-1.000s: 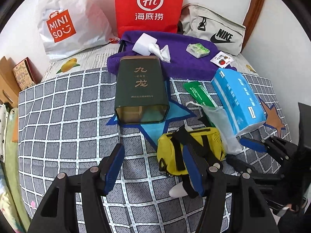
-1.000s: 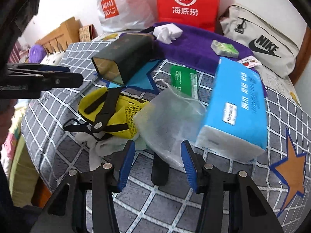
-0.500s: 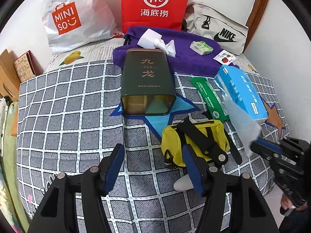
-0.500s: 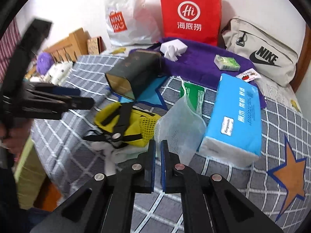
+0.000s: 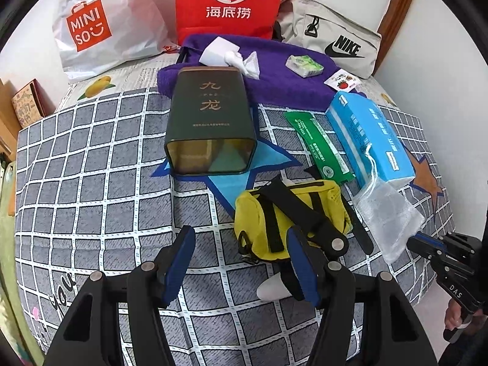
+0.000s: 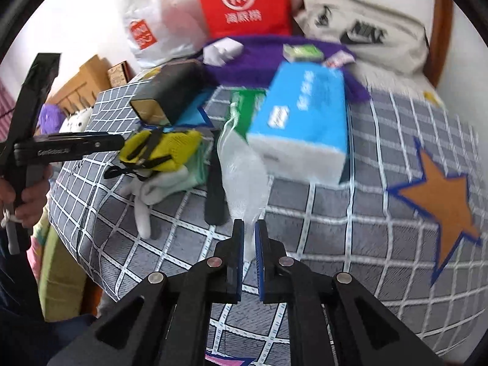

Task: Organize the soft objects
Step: 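Close right gripper on white mesh bag while left gripper moves to yellow bag, then lift white mesh bag off the bed with right gripper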

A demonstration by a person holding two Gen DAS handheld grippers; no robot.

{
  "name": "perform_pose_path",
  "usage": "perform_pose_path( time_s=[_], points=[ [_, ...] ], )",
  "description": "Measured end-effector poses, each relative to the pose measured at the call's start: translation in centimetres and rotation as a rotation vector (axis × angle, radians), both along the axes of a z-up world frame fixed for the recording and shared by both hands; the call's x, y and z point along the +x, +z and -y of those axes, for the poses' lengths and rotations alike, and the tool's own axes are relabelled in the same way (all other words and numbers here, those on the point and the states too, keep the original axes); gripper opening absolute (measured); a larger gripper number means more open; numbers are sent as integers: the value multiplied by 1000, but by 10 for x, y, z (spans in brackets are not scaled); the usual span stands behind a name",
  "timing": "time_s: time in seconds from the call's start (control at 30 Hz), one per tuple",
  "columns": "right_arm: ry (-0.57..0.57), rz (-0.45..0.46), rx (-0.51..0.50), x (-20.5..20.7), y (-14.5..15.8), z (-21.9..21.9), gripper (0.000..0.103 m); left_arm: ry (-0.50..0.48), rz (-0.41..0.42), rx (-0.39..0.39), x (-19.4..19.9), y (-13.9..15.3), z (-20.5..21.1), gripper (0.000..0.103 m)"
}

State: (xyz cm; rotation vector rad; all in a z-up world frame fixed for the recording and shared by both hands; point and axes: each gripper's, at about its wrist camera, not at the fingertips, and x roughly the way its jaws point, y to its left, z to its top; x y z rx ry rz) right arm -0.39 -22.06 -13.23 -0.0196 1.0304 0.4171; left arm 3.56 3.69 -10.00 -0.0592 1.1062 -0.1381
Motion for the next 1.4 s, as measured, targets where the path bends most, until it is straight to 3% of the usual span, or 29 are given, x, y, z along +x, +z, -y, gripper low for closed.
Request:
perform_pose_path(
  time_s=[0.1, 0.23, 0.5, 0.7, 0.77, 0.87, 1.2, 1.4],
  points=[
    [2, -31, 27, 4, -11, 2, 13, 6, -8, 2, 2, -3, -1, 60],
    [9, -41, 24, 4, -17, 0, 50, 11, -15, -3, 4, -6, -4, 60],
    [27, -45, 63, 21, -26, -22, 52, 11, -29, 6, 7, -10, -7, 60],
    [3, -19, -12, 35, -33, -38, 51, 8, -36, 8, 7, -11, -10, 60],
    [1, -13, -35, 38, -36, -41, 44, 7, -38, 7, 6, -11, -10, 60],
    [15, -12, -44, 39, -35, -40, 6, 0, -40, 4, 5, -12, -10, 60],
    [19, 67, -40, 19, -5, -27, 5, -73, 2, -86, 3, 1, 8, 60],
    [19, 104, -58, 10, 5, -21, 5, -111, 0, -64, 14, -3, 40, 60]
  ],
)
